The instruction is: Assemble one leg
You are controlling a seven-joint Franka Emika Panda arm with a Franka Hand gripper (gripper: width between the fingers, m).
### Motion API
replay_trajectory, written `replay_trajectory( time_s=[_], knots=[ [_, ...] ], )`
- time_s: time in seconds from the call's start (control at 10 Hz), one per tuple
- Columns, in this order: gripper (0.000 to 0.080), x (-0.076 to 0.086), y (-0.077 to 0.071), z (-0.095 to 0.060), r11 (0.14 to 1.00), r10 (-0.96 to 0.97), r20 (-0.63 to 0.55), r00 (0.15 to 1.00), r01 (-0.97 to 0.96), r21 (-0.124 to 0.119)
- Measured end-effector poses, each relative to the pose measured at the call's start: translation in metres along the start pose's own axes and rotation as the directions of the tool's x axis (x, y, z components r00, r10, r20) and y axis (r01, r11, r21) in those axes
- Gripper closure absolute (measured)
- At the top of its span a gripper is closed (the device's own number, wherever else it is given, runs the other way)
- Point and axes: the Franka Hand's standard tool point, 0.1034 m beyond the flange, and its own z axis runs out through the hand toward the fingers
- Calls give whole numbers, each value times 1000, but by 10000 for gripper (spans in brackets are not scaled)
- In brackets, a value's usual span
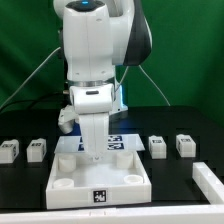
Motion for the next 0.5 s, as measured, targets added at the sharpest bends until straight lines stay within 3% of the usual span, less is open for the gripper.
replay_trajectory(
  time_s=[0.5],
  knots=[
    [738, 65, 48, -1, 998, 24, -38, 999, -26, -52]
  ],
)
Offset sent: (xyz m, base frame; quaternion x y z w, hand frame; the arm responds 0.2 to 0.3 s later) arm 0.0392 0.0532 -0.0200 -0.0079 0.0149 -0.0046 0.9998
